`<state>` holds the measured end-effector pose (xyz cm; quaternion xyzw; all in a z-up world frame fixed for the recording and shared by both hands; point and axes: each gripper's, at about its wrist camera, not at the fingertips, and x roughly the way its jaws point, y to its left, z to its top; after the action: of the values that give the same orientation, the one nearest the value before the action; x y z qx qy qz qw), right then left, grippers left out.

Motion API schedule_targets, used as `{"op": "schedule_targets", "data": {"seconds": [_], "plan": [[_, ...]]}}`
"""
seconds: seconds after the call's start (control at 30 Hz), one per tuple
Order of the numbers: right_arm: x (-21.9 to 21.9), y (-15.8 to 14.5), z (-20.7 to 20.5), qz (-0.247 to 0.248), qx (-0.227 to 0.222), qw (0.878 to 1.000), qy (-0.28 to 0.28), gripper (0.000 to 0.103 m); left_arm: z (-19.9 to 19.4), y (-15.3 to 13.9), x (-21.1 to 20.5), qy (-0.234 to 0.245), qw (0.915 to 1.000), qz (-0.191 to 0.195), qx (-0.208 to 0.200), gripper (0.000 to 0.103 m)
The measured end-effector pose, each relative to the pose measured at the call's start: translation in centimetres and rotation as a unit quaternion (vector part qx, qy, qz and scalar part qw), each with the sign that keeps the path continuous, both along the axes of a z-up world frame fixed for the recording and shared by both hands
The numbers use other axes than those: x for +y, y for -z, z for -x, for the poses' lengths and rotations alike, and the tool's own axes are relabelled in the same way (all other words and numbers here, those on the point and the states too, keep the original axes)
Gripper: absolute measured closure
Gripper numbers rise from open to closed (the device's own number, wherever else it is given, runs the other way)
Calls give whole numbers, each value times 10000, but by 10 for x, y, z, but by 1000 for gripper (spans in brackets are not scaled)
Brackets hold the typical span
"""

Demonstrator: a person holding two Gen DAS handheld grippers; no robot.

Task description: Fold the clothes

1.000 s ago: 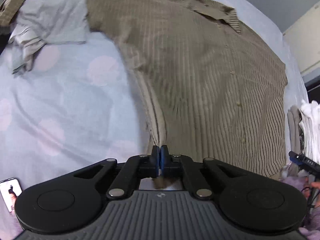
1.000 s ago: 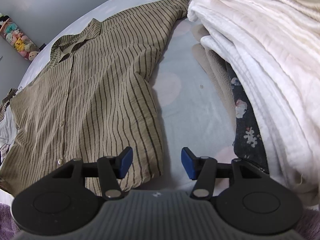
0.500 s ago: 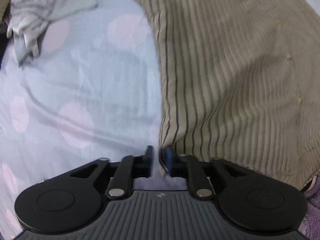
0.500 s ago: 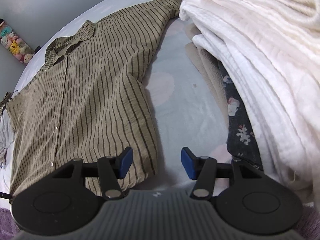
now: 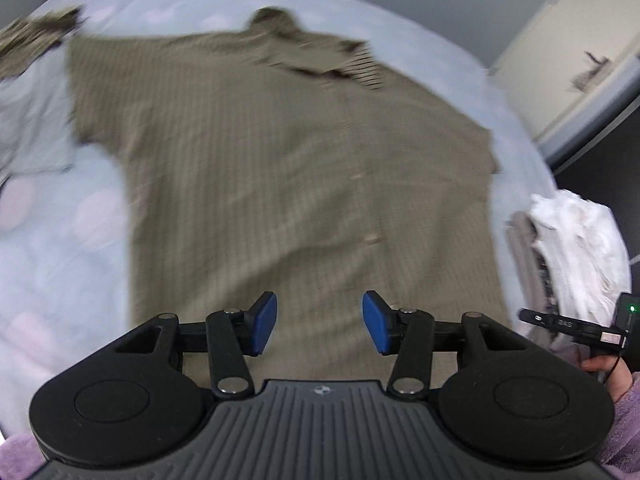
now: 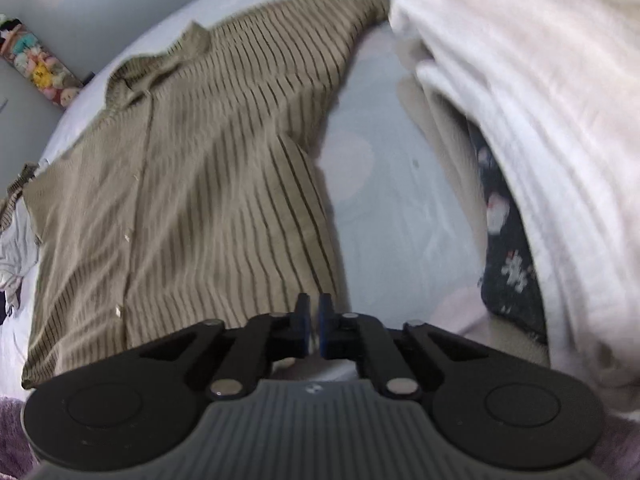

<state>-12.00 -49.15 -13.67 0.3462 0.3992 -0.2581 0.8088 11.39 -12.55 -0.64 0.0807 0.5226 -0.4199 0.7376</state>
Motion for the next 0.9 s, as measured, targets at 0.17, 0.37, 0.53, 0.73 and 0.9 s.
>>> {"op": "schedule_targets", "data": {"seconds": [0.17,0.37,0.53,0.73,0.9], "plan": [[24,-10,-20,363,-99,9991,-183,96,28,12,-32,310,9989,-63,-342,58],[18,4,-20,685,382,9969,111,58,49,44,-36,216,9995,-146,-180,58],[0,22,-17,-43,338,9991,248,63,55,61,-34,132,9997,-102,164,58],[16,4,-19,357,0,9993,124,101,55,61,-26,40,9999,-50,139,58],[46,-17,-49,733,-298,9962,-367,101,55,56,-21,-17,9999,61,135,58]]}}
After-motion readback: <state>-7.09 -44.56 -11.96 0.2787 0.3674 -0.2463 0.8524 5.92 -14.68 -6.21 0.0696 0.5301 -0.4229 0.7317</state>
